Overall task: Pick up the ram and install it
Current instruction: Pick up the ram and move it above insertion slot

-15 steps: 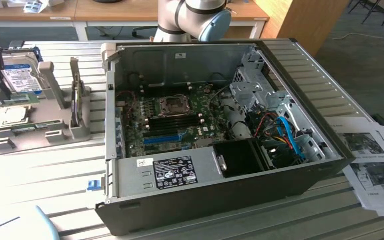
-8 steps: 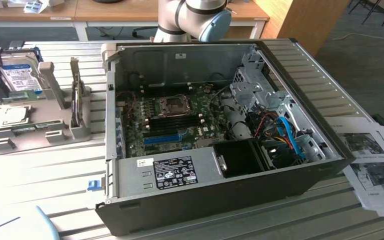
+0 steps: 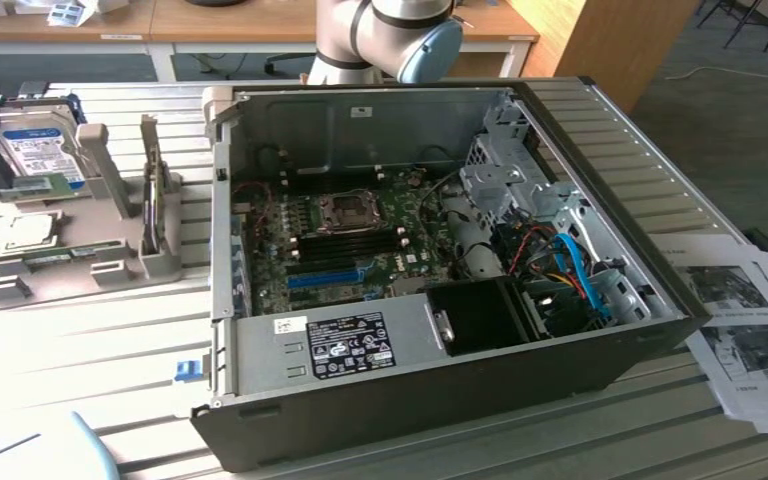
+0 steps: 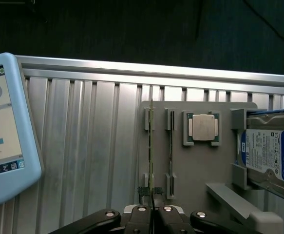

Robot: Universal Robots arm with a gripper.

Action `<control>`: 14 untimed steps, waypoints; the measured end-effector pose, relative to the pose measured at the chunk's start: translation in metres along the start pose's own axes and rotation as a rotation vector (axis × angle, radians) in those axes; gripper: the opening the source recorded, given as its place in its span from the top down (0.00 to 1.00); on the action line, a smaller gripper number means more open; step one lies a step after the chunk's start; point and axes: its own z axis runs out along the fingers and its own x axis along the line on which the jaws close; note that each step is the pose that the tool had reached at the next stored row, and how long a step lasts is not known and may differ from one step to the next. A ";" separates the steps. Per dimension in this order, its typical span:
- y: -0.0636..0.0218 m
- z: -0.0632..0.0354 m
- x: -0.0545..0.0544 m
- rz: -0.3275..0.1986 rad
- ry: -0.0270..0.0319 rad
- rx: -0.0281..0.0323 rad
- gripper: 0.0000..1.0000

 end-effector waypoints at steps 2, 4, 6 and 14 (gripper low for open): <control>0.0001 -0.0024 0.000 0.000 0.0001 0.0000 0.89; 0.0002 -0.0047 0.000 0.000 0.0001 0.0000 0.89; 0.0003 -0.0069 0.000 0.000 0.0001 0.0000 0.89; 0.0005 -0.0136 0.000 0.000 0.0002 0.0000 0.89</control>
